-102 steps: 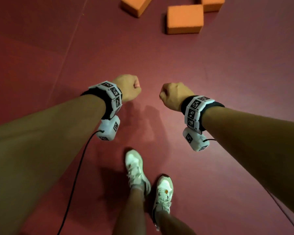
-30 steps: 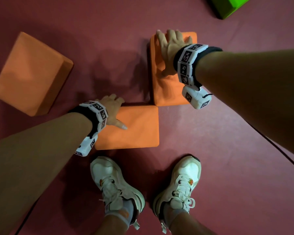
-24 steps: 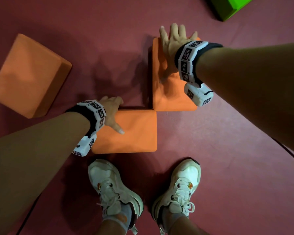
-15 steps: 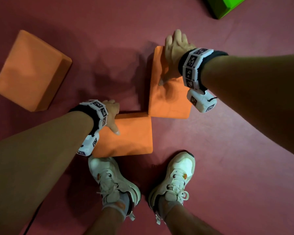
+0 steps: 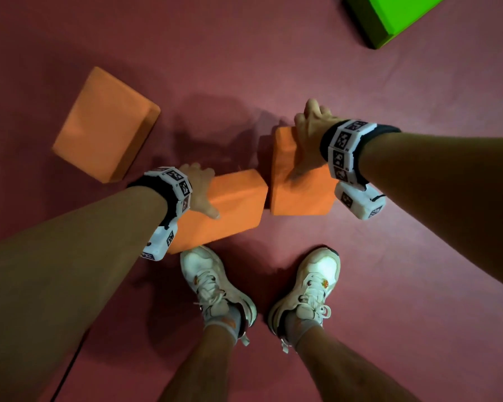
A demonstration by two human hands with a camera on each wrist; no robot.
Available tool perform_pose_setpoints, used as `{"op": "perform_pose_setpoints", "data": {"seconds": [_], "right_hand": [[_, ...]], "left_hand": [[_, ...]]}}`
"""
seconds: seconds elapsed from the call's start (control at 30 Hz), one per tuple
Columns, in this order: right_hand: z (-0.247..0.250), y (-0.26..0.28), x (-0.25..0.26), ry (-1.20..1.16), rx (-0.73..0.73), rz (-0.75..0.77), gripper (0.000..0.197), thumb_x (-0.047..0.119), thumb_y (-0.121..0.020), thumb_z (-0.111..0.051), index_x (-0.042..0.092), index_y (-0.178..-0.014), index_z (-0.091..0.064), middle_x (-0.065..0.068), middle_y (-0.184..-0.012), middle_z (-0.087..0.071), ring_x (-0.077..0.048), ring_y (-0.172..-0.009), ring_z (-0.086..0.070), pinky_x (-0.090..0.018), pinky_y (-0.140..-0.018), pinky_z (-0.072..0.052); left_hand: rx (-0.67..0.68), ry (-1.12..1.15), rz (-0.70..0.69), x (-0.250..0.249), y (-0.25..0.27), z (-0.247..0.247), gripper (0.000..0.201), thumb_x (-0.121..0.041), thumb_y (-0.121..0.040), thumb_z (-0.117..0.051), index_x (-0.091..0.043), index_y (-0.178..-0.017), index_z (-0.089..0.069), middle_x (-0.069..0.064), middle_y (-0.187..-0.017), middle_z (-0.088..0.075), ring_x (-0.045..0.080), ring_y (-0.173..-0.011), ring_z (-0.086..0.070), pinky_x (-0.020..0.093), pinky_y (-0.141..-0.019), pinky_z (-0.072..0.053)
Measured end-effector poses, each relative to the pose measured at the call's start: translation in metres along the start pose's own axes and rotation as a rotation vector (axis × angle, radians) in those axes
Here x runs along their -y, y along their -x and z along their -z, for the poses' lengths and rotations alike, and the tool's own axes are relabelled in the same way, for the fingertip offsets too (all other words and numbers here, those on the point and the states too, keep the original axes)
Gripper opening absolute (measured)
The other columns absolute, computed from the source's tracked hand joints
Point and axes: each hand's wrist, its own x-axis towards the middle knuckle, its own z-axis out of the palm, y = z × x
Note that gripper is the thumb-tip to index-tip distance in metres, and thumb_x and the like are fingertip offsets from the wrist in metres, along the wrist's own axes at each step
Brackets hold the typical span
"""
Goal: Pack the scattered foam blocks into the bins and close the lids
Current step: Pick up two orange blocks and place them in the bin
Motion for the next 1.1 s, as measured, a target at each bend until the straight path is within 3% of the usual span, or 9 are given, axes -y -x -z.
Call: {"op": "perform_pose_setpoints", "data": {"seconds": [0.1,0.27,0.4,0.47,0.53,0.63,0.83,0.97,1.1], "right_hand": [[0.005,0.017,0.012,-0.091,-0.038,0.014,0.084,0.06,-0.068,-0.08,0.013,-0.125,-0.039,-0.007,-0.119,-0.053,-0.035,-0.11,-0.058,-0.046,-0.087,-0.049],[0.058,0.068,0.041,0.0,-0.086,0.063,0.08,0.055,-0.075,-0.074,0.018,-0.136,-0.037,-0.008,-0.132,-0.049,-0.034,-0.121,-0.053,-0.045,-0.095,-0.044],[0.097,0.098,0.062,0.162,-0.049,0.097,0.091,0.062,-0.066,-0.079,0.019,-0.135,-0.039,-0.007,-0.13,-0.05,-0.032,-0.118,-0.054,-0.043,-0.094,-0.045],[0.112,0.112,0.075,0.205,-0.072,0.148,0.09,0.064,-0.064,-0.078,0.02,-0.132,-0.04,-0.006,-0.127,-0.051,-0.032,-0.116,-0.056,-0.042,-0.092,-0.045],[0.127,0.127,0.098,0.225,-0.114,0.229,0.084,0.061,-0.067,-0.077,0.02,-0.13,-0.04,-0.007,-0.126,-0.052,-0.033,-0.114,-0.057,-0.044,-0.089,-0.046],[0.143,0.154,0.15,0.28,-0.185,0.415,0.088,0.062,-0.063,-0.081,0.019,-0.127,-0.039,-0.008,-0.12,-0.052,-0.035,-0.111,-0.057,-0.043,-0.077,-0.043],[0.129,0.214,0.26,0.433,-0.267,0.691,0.089,0.065,-0.059,-0.08,0.017,-0.123,-0.04,-0.007,-0.112,-0.053,-0.035,-0.097,-0.06,-0.041,-0.069,-0.048],[0.083,0.258,0.324,0.559,-0.233,0.812,0.091,0.061,-0.062,-0.08,0.017,-0.129,-0.037,-0.007,-0.117,-0.052,-0.033,-0.099,-0.059,-0.04,-0.071,-0.047],[0.011,0.302,0.387,0.677,-0.196,0.888,0.092,0.06,-0.062,-0.081,0.017,-0.131,-0.038,-0.007,-0.125,-0.051,-0.033,-0.104,-0.059,-0.043,-0.078,-0.051]], "left_hand": [[-0.084,0.147,0.047,0.015,0.025,0.016,0.099,-0.068,-0.058,-0.078,-0.014,-0.131,-0.04,0.01,-0.129,-0.047,0.033,-0.12,-0.049,0.045,-0.096,-0.045],[-0.142,0.304,0.068,0.068,0.104,0.032,0.082,-0.062,-0.049,-0.082,-0.018,-0.108,-0.044,0.001,-0.11,-0.053,0.023,-0.093,-0.056,0.044,-0.085,-0.051],[-0.146,0.496,0.11,0.109,0.166,0.016,0.109,-0.051,-0.058,-0.086,-0.014,-0.142,-0.028,0.006,-0.135,-0.052,0.026,-0.115,-0.056,0.039,-0.097,-0.047],[-0.143,0.64,0.158,0.128,0.198,0.001,0.129,-0.054,-0.055,-0.086,-0.024,-0.153,-0.008,0.005,-0.147,-0.043,0.026,-0.127,-0.05,0.039,-0.104,-0.044],[-0.194,0.773,0.194,0.139,0.23,-0.018,0.133,-0.059,-0.047,-0.086,-0.036,-0.151,-0.008,0.003,-0.148,-0.043,0.025,-0.129,-0.049,0.042,-0.105,-0.045],[-0.33,1.018,0.207,0.139,0.273,-0.059,0.121,-0.049,-0.043,-0.092,-0.038,-0.143,-0.024,-0.007,-0.134,-0.05,0.019,-0.123,-0.051,0.044,-0.103,-0.046],[-0.535,1.515,0.299,0.115,0.356,-0.177,0.121,-0.032,-0.056,-0.095,-0.036,-0.15,-0.018,-0.015,-0.136,-0.047,0.01,-0.125,-0.046,0.035,-0.109,-0.038],[-0.629,1.676,0.39,0.089,0.413,-0.262,0.091,-0.02,-0.068,-0.09,-0.034,-0.137,-0.032,-0.023,-0.113,-0.053,-0.003,-0.102,-0.055,0.003,-0.075,-0.043],[-0.665,1.665,0.422,0.067,0.45,-0.373,0.091,-0.037,-0.06,-0.093,-0.043,-0.131,-0.035,-0.016,-0.117,-0.059,0.008,-0.108,-0.059,0.027,-0.092,-0.051]]}}
